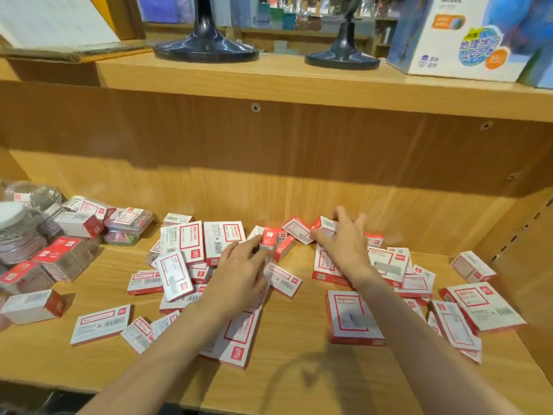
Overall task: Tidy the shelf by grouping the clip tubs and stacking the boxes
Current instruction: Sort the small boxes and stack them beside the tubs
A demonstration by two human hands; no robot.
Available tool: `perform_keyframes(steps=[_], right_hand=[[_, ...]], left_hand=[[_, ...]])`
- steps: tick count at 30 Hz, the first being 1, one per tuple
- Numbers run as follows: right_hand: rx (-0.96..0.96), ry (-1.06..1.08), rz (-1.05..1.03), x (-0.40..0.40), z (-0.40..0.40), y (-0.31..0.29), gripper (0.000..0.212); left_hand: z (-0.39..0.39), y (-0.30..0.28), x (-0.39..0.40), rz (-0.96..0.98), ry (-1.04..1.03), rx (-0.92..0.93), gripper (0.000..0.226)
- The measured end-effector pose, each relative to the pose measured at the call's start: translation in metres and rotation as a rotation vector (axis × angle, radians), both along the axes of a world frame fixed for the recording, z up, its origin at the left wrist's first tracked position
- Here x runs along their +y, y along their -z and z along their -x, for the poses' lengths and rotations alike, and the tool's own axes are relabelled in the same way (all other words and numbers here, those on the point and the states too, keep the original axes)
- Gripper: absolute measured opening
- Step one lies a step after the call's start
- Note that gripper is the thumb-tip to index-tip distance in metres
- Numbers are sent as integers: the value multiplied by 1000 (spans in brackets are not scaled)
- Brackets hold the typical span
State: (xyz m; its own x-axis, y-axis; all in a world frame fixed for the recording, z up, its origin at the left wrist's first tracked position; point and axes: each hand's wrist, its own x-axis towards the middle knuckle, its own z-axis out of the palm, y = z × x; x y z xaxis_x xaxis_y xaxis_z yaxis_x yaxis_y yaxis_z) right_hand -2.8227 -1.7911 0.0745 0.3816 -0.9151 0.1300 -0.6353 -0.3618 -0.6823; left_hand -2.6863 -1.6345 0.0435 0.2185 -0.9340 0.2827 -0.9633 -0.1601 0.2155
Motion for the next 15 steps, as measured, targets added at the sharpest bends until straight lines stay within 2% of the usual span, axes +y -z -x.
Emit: perform_keyframes(steps=[3, 7, 12, 15], right_hand=[[-74, -10, -1, 1, 2, -6, 34], [-165, -124, 59, 20, -9, -30, 42], [-230, -264, -52, 56, -64, -51, 38], [-254, -379, -107, 82, -110, -50, 39]], left_hand=[[-6, -12, 14, 90, -12, 27, 45], [-36, -16, 46, 197, -123, 78, 43], [-89, -12, 96, 183, -286, 76, 48], [-113, -10, 123, 156, -309, -7, 40]])
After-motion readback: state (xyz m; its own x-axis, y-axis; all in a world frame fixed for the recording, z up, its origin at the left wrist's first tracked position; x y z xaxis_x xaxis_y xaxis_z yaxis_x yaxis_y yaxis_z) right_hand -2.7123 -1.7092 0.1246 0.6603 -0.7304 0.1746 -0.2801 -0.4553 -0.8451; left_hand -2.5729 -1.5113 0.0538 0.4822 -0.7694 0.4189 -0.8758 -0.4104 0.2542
